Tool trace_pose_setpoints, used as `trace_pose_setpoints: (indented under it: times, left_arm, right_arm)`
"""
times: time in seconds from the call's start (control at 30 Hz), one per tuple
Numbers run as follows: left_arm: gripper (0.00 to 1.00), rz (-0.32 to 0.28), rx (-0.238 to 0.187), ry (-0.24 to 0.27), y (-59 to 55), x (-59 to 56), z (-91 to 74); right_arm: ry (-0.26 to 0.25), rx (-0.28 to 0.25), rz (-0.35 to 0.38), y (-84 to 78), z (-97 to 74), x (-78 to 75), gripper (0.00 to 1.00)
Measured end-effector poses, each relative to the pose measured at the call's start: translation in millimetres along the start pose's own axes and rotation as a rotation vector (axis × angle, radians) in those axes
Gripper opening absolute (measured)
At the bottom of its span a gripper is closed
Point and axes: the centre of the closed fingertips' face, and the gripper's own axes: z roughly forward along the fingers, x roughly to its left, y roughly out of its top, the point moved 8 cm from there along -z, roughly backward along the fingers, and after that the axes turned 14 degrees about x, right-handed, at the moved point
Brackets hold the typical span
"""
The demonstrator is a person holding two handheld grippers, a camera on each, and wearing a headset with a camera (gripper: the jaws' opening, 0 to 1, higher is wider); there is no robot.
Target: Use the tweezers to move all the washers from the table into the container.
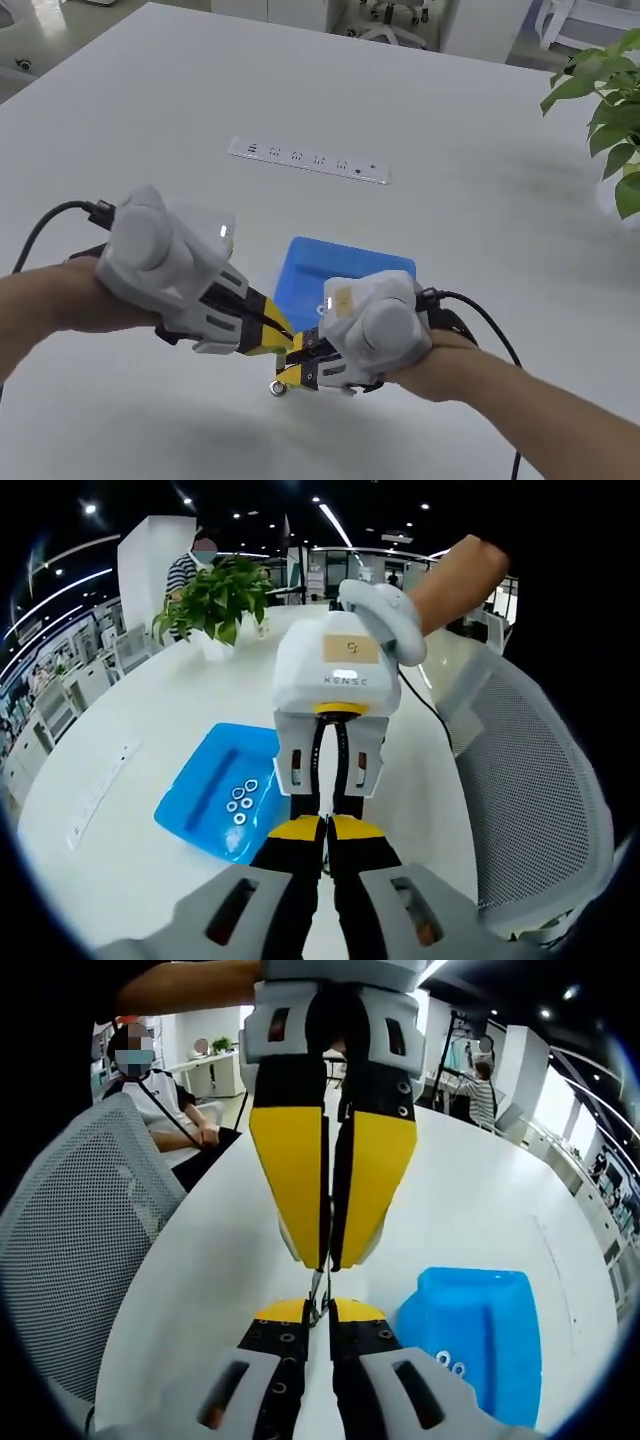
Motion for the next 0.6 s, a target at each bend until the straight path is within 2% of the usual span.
trace_pose_setpoints:
  times: [0.23, 0.6]
  left_arm:
    - [0.07, -0.002, 0.008, 0.008, -1.2, -1.6, -0.7]
    - [0.24, -0.05, -0.029, 0.019, -5.5, -7.9, -2.7]
  right_arm:
    - [0.002, -0.002, 0.008, 0.9, 0.3, 0.1, 0.08]
    - [0.002, -0.006, 0.015, 1.4, -1.1, 2.0, 0.08]
